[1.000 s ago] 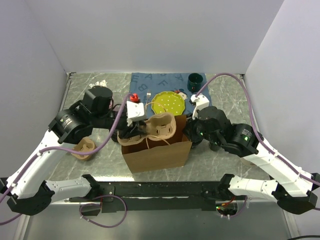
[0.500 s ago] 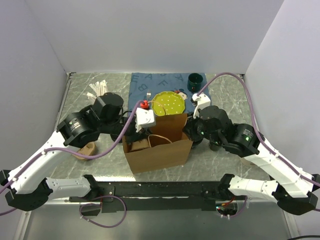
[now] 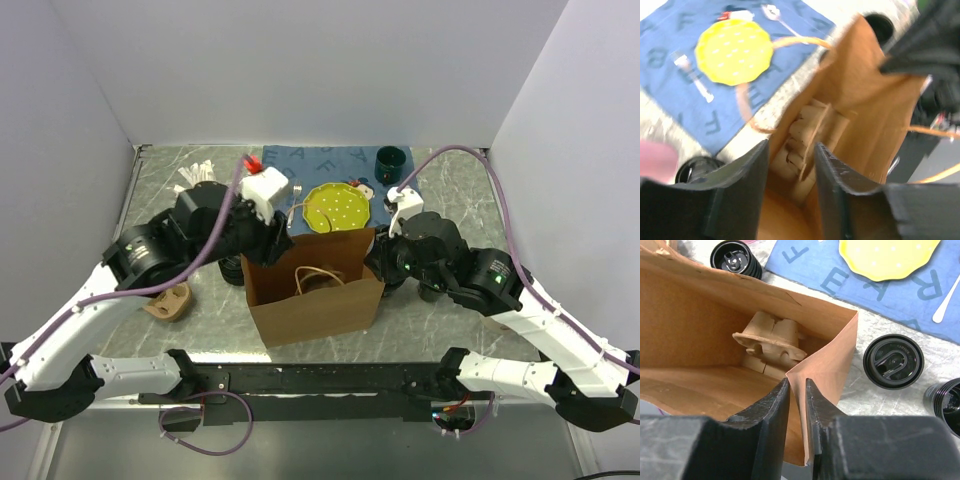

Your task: Pack the takeout coffee

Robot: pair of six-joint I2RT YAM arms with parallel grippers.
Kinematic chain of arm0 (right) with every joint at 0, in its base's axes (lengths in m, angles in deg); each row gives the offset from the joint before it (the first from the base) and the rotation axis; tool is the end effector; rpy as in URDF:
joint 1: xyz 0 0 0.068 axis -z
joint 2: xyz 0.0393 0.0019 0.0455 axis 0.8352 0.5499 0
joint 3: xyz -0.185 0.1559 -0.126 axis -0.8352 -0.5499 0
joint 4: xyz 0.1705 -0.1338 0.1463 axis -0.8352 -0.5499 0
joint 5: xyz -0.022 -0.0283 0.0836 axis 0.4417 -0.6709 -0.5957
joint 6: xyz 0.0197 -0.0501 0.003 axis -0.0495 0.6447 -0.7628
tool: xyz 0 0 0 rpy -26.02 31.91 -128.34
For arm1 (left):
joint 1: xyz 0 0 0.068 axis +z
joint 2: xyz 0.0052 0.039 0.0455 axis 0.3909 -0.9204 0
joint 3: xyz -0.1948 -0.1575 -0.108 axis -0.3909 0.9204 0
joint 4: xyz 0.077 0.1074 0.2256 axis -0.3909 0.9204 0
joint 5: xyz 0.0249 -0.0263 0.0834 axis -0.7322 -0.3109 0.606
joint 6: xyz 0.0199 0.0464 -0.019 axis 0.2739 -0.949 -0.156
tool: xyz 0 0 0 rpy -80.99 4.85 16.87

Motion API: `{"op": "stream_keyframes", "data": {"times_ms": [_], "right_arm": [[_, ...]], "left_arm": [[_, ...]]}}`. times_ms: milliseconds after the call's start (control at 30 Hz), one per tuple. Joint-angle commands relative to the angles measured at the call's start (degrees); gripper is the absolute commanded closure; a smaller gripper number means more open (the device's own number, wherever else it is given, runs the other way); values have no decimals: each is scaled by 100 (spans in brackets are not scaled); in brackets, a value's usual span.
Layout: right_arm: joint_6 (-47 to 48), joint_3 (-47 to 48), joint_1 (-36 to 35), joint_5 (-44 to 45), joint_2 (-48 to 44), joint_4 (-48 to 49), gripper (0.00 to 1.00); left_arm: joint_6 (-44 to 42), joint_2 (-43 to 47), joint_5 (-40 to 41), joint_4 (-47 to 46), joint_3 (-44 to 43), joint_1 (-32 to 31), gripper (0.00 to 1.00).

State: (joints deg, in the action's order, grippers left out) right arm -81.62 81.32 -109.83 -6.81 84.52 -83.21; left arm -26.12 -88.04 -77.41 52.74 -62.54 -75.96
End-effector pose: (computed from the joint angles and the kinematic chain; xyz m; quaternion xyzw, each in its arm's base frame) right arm 0.1118 0.1376 0.4077 -0.1776 0.8574 0.2262 0.4268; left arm 0.1221 -0.1606 0.4583 0.3259 0.7805 -0.2575 0.4671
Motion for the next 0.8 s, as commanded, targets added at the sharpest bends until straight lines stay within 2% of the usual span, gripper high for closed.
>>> {"op": "stream_keyframes", "data": {"times_ms": [0, 133, 167, 200, 267, 400, 467, 633, 767], "right_arm": [[-106, -67, 46, 16, -151, 145, 73], [-132, -137, 54, -28, -178, 136, 77], [-124, -155, 46, -37, -178, 128, 77], [-132, -172, 54, -37, -195, 128, 78], [-202, -243, 45, -54, -231, 128, 79], [-334, -374, 54, -107, -327, 206, 85], [-361, -410, 54, -142, -371, 268, 87], [-370, -515, 45, -248, -468, 426, 96], [-168, -646, 46, -361, -634, 671, 100]], "left_arm": [[1295, 0, 1058, 725, -555, -14, 47], [2095, 158, 1472, 1112, -652, -23, 38], [2253, 332, 1715, 1139, -574, -23, 32], [2725, 447, 1831, 1183, -503, -23, 29], [3218, 745, 1911, 1209, -310, -22, 30], [4116, 932, 2043, 2023, -291, -23, 33], [4398, 914, 1833, 2193, -204, -22, 33], [4434, 836, 1077, 1800, 393, -23, 31], [4531, 625, 1260, 1807, 552, -22, 35]]}}
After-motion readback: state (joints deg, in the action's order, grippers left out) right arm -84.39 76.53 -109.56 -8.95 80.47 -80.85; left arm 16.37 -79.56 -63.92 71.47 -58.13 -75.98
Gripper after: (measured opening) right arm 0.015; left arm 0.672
